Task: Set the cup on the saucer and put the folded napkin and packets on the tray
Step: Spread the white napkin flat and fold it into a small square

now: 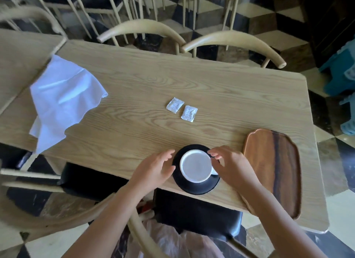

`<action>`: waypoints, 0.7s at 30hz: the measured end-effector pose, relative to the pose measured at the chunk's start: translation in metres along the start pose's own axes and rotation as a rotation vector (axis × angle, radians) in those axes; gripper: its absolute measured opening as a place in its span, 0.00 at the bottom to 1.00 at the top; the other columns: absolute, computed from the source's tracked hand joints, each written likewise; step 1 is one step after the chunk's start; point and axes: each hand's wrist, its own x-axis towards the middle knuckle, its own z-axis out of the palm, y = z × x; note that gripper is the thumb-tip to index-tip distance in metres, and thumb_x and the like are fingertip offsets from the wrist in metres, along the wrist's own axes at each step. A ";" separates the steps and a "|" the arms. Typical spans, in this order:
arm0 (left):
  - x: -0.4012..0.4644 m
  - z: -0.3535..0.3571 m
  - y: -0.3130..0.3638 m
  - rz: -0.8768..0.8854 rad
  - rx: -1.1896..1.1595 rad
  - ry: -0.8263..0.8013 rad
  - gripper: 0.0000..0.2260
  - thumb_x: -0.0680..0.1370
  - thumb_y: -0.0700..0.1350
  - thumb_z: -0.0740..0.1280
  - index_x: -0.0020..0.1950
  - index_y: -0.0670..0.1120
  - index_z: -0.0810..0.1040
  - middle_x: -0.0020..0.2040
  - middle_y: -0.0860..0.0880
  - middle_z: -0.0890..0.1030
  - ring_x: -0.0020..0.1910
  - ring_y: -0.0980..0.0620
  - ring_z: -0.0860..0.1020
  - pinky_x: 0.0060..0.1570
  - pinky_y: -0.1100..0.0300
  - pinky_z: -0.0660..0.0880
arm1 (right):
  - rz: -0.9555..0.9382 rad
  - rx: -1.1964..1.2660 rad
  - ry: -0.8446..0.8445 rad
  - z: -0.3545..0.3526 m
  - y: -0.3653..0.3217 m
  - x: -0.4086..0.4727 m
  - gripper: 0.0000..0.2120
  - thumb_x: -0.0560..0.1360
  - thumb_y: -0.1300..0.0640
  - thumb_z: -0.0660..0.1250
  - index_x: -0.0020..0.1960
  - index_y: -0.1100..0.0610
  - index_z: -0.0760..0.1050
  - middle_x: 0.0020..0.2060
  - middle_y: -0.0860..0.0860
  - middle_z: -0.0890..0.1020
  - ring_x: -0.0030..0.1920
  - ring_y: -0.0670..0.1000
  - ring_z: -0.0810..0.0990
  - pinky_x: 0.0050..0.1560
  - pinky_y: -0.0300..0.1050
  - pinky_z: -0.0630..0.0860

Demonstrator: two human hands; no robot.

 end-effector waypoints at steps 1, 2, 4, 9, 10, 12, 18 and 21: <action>0.000 -0.012 0.003 -0.007 0.025 0.031 0.14 0.75 0.47 0.66 0.60 0.48 0.75 0.51 0.51 0.81 0.51 0.54 0.78 0.50 0.58 0.74 | -0.033 -0.037 -0.029 -0.005 -0.014 0.004 0.11 0.73 0.58 0.63 0.54 0.52 0.78 0.50 0.48 0.81 0.48 0.51 0.79 0.48 0.49 0.77; 0.001 -0.023 0.007 -0.012 0.054 0.060 0.08 0.75 0.46 0.65 0.53 0.47 0.78 0.45 0.52 0.81 0.45 0.54 0.78 0.44 0.59 0.74 | -0.067 -0.078 -0.043 -0.008 -0.029 0.008 0.11 0.74 0.57 0.62 0.54 0.52 0.77 0.50 0.48 0.80 0.49 0.52 0.79 0.47 0.48 0.76; 0.000 -0.047 0.012 -0.024 0.123 0.112 0.04 0.75 0.46 0.64 0.43 0.46 0.77 0.37 0.52 0.77 0.37 0.52 0.75 0.36 0.60 0.70 | -0.131 -0.148 -0.033 -0.011 -0.059 0.015 0.10 0.75 0.56 0.60 0.53 0.52 0.77 0.49 0.48 0.79 0.49 0.52 0.78 0.42 0.44 0.73; -0.018 -0.115 0.003 -0.007 0.230 0.250 0.04 0.74 0.44 0.64 0.41 0.45 0.74 0.38 0.48 0.77 0.38 0.45 0.76 0.38 0.55 0.73 | -0.296 -0.378 0.001 -0.007 -0.151 0.030 0.12 0.74 0.56 0.58 0.55 0.54 0.74 0.53 0.51 0.77 0.52 0.56 0.77 0.41 0.44 0.69; -0.024 -0.130 -0.003 -0.003 0.250 0.277 0.03 0.73 0.44 0.64 0.41 0.45 0.73 0.38 0.47 0.77 0.38 0.44 0.76 0.37 0.54 0.73 | -0.335 -0.415 0.021 -0.005 -0.170 0.032 0.12 0.74 0.56 0.58 0.55 0.54 0.75 0.53 0.52 0.77 0.53 0.56 0.76 0.41 0.43 0.68; -0.038 -0.159 -0.022 0.004 0.313 0.343 0.03 0.72 0.43 0.65 0.39 0.45 0.73 0.35 0.47 0.76 0.35 0.44 0.76 0.32 0.57 0.70 | -0.408 -0.455 0.057 0.004 -0.206 0.034 0.12 0.75 0.56 0.58 0.55 0.56 0.74 0.53 0.53 0.77 0.53 0.56 0.76 0.43 0.43 0.67; -0.094 -0.223 -0.113 -0.021 0.392 0.420 0.06 0.73 0.45 0.63 0.43 0.43 0.74 0.37 0.47 0.77 0.37 0.44 0.77 0.33 0.56 0.68 | -0.437 -0.513 0.100 0.069 -0.301 0.035 0.13 0.75 0.56 0.57 0.57 0.55 0.73 0.54 0.54 0.77 0.55 0.56 0.74 0.54 0.47 0.69; -0.129 -0.241 -0.170 -0.048 0.374 0.402 0.07 0.74 0.45 0.63 0.47 0.43 0.75 0.43 0.46 0.79 0.42 0.43 0.78 0.36 0.54 0.70 | -0.398 -0.529 0.078 0.117 -0.340 0.031 0.13 0.75 0.56 0.58 0.57 0.55 0.73 0.55 0.53 0.76 0.56 0.55 0.73 0.54 0.46 0.69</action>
